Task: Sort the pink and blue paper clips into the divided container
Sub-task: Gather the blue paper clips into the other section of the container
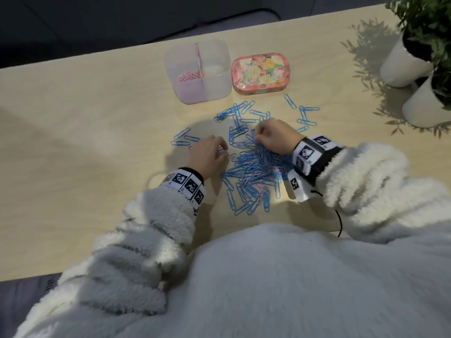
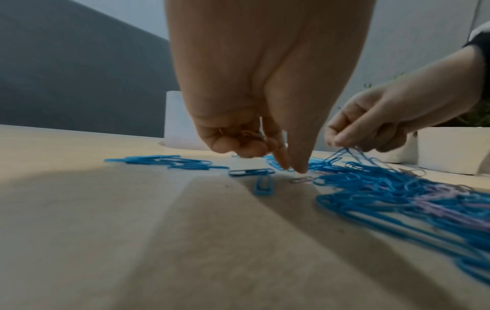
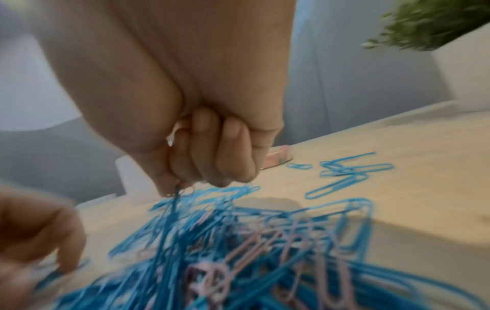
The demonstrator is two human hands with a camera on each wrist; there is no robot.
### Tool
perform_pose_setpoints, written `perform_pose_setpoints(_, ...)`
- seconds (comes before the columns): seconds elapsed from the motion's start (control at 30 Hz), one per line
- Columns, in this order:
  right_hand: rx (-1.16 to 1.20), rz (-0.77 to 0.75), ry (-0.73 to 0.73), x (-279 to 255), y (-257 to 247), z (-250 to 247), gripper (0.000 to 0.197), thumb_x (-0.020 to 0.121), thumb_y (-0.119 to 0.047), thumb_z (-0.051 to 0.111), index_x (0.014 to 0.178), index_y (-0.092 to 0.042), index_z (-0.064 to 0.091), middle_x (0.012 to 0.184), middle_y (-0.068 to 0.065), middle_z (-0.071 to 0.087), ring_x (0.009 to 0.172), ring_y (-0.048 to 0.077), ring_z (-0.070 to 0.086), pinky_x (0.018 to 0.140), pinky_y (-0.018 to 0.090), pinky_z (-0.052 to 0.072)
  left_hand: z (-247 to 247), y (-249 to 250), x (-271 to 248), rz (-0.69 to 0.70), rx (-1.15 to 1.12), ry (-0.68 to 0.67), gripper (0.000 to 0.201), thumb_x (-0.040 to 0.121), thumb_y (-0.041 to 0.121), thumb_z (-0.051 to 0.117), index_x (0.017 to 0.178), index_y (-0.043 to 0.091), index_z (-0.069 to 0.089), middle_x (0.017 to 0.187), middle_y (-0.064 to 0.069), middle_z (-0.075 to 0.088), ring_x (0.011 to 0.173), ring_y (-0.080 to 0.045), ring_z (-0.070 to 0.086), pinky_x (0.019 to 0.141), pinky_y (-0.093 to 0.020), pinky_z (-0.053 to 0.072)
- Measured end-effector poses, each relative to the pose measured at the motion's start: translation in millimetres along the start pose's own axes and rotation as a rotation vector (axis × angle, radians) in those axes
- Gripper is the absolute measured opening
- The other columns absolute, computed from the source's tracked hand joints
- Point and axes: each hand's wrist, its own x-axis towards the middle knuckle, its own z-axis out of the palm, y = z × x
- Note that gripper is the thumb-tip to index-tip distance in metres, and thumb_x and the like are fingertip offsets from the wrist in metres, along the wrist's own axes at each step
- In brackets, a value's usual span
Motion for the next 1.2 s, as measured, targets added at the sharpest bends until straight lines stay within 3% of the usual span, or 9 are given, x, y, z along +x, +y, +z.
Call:
perform_pose_setpoints(0.17,0.248,0.192,0.062,-6,36,-20,0.017,0.08,-0.015,0.06,0.063,-0.016,0.062,0.088,0.016,0.071,0.082,0.03,0.067,0.085,0.047,0.054,3,8,5,0.033,0.066,-0.085,0.021,0.089,0.025,0.056,0.096,0.006,0.06,0.103,-0.015,0.057,0.096,-0.032,0.055,0.081,-0.041,0.043)
perform_pose_setpoints(0.3,-0.035,0.288,0.188,-14,37,-25,0.022,0.082,-0.021,0.052,0.075,-0.004,0.064,0.087,0.02,0.068,0.086,0.038,0.064,0.076,0.038,0.05,-1,8,8,0.02,-0.003,-0.108,0.018,0.09,0.015,0.051,0.096,-0.001,0.057,0.104,-0.019,0.055,0.097,-0.032,0.053,0.084,-0.037,0.04)
perform_pose_setpoints(0.4,-0.148,0.219,0.335,-16,23,-21,0.018,0.087,-0.018,0.048,0.085,-0.011,0.064,0.093,0.015,0.068,0.09,0.036,0.061,0.07,0.033,0.042,-6,8,9,0.002,-0.12,-0.075,0.014,0.091,0.015,0.052,0.095,0.002,0.056,0.094,-0.009,0.056,0.087,-0.021,0.05,0.075,-0.028,0.037)
perform_pose_setpoints(0.6,-0.157,0.148,0.15,5,5,-4,0.031,0.086,-0.03,0.06,0.083,-0.001,0.069,0.084,0.018,0.07,0.081,0.034,0.065,0.064,0.033,0.046,-10,12,21,-0.112,-0.535,-0.147,0.024,0.092,0.016,0.053,0.116,0.011,0.055,0.077,0.005,0.054,0.066,-0.003,0.049,0.062,-0.016,0.041)
perform_pose_setpoints(0.8,0.17,0.237,0.095,17,15,-2,0.028,0.083,-0.02,0.065,0.069,0.004,0.064,0.071,0.012,0.065,0.067,0.024,0.061,0.062,0.032,0.046,-8,29,37,-0.302,-0.784,-0.219,0.019,0.092,0.019,0.051,0.074,0.014,0.048,0.065,0.001,0.046,0.058,-0.01,0.044,0.052,-0.018,0.038)
perform_pose_setpoints(0.97,0.529,0.284,0.247,3,37,-22,0.022,0.08,-0.011,0.058,0.058,-0.01,0.055,0.05,0.004,0.054,0.037,0.006,0.045,0.04,0.018,0.037,1,33,46,-0.089,-0.358,-0.174,0.01,0.089,0.022,0.055,0.085,0.012,0.056,0.063,0.009,0.042,0.064,-0.013,0.043,0.051,-0.021,0.028)
perform_pose_setpoints(1.03,0.742,0.293,0.208,-8,44,-32,0.017,0.082,0.003,0.048,0.07,-0.007,0.054,0.045,0.004,0.055,0.03,0.007,0.043,0.032,0.014,0.03,5,33,47,-0.024,-0.223,-0.178,0.012,0.086,0.018,0.057,0.092,0.009,0.06,0.065,0.009,0.041,0.07,-0.015,0.044,0.054,-0.023,0.026)
perform_pose_setpoints(1.1,0.862,0.315,0.173,-20,48,-36,0.02,0.086,0.011,0.039,0.088,-0.004,0.052,0.054,0.006,0.06,0.033,0.007,0.049,0.031,0.014,0.031,7,34,46,0.024,-0.168,-0.16,0.013,0.083,0.017,0.06,0.092,0.008,0.06,0.073,0.005,0.047,0.073,-0.017,0.045,0.063,-0.024,0.031)
perform_pose_setpoints(1.2,0.667,0.248,0.13,-35,51,-25,0.025,0.091,0.0,0.043,0.077,-0.015,0.057,0.052,-0.002,0.058,0.037,0.004,0.048,0.04,0.015,0.037,12,34,47,0.104,-0.082,-0.123,0.013,0.083,0.017,0.062,0.094,0.01,0.059,0.097,-0.008,0.057,0.083,-0.022,0.052,0.072,-0.028,0.037)
